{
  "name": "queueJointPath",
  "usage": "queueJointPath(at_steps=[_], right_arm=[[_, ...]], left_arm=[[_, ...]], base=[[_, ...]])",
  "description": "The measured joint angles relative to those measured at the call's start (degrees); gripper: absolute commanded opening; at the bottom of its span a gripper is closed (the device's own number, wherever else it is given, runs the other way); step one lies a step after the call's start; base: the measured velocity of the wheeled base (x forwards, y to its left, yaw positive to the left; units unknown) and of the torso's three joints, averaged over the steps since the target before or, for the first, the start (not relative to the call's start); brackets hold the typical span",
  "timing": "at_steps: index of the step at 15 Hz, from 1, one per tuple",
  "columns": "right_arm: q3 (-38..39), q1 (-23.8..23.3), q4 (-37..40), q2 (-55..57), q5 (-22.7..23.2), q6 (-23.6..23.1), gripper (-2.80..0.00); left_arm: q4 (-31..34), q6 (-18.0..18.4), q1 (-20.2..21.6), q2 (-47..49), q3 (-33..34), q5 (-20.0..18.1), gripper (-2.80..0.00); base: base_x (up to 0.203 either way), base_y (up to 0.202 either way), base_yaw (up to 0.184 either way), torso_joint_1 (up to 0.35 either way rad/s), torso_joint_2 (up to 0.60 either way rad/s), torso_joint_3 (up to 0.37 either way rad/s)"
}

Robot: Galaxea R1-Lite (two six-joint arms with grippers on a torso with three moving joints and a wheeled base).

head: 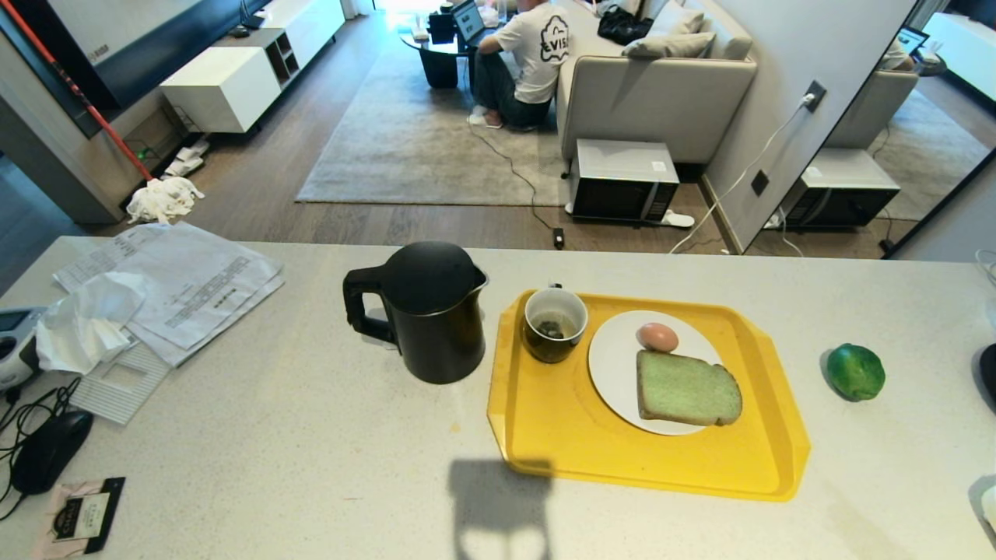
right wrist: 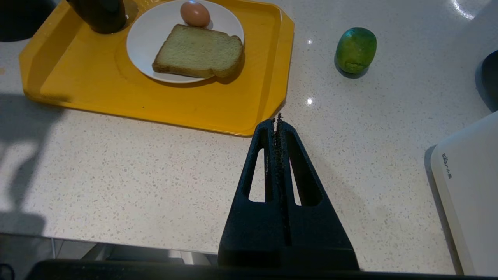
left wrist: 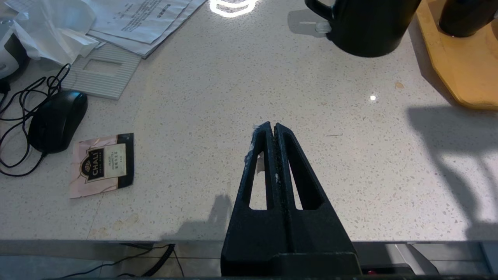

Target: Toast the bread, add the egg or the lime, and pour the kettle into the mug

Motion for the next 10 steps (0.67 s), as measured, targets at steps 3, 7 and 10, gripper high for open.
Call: queueJointPath(at_steps=[3, 7, 10], right_arm=[[0.0, 0.0, 0.0, 0.0, 0.0, 0.0, -2.8], [0.0, 0.0, 0.0, 0.0, 0.0, 0.0, -2.8], [0.0, 0.0, 0.0, 0.0, 0.0, 0.0, -2.8]], left_arm=[[0.0, 0.0, 0.0, 0.0, 0.0, 0.0, -2.8], [0.0, 0.0, 0.0, 0.0, 0.0, 0.0, -2.8], [0.0, 0.0, 0.0, 0.0, 0.0, -0.1, -2.8]], base=[[0.0, 0.0, 0.0, -0.049, 0.11, 0.088], [0.0, 0.0, 0.0, -0.062, 0.12, 0.063], [0.0, 0.0, 0.0, -0.058, 0.11, 0.064]])
